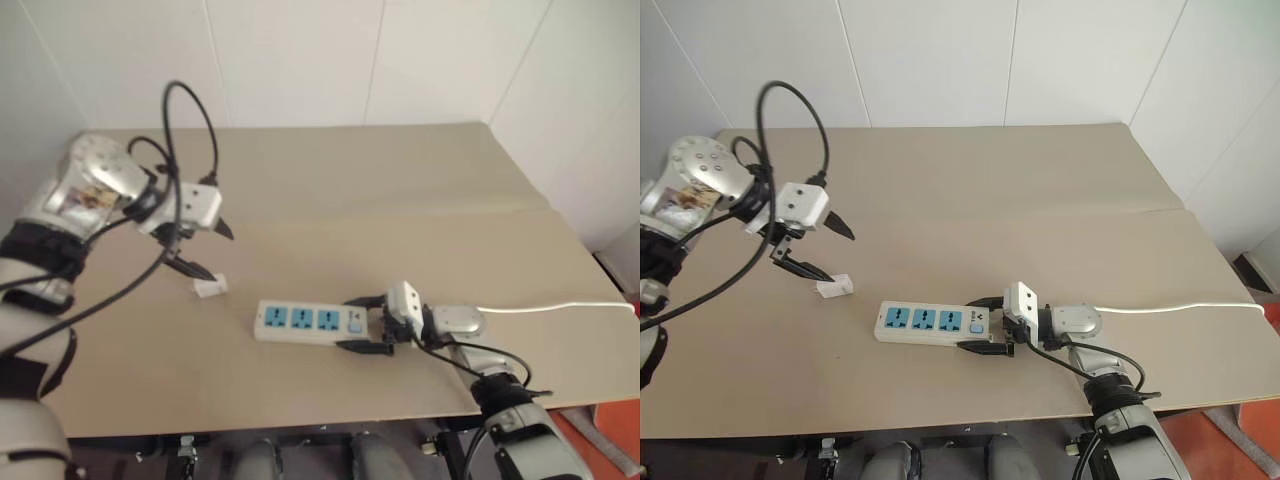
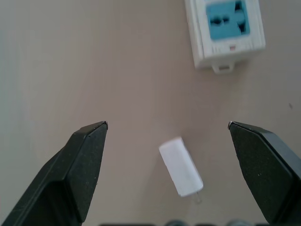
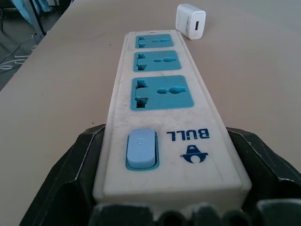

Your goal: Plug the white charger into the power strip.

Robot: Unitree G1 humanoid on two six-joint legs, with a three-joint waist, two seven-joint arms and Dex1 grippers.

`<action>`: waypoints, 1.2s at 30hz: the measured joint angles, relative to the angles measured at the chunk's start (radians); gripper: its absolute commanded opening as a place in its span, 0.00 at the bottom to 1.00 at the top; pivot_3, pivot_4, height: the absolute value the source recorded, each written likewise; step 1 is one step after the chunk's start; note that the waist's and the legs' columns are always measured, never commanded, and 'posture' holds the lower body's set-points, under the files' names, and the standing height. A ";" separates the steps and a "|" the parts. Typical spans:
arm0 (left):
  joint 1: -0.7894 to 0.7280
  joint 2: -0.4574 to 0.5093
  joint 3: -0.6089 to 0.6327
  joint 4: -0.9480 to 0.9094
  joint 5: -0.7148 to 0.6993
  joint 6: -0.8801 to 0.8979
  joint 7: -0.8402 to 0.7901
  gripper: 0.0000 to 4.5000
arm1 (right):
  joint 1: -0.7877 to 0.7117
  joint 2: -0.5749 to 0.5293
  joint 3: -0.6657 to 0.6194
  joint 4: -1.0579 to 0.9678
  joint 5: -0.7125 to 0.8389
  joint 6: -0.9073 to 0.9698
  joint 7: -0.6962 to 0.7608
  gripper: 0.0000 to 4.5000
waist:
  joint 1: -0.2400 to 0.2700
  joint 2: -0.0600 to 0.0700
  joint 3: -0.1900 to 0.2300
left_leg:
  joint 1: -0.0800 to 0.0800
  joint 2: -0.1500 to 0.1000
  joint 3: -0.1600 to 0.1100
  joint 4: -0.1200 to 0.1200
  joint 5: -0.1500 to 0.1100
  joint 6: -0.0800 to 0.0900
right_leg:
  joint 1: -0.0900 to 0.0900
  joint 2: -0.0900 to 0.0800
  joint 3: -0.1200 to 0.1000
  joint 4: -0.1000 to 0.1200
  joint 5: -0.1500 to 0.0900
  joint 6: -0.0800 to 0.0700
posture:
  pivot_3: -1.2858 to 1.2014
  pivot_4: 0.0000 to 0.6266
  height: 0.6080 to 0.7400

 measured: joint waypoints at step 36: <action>0.006 -0.236 -0.014 0.041 0.529 0.441 0.007 1.00 | 0.016 -0.021 0.021 -0.067 -0.008 0.057 -0.040 0.76 | 0.000 0.001 0.000 | 0.001 0.000 -0.002 0.000 0.000 0.000 | 0.001 0.000 0.000 0.003 0.000 0.000 | 0.52 0.24 1.00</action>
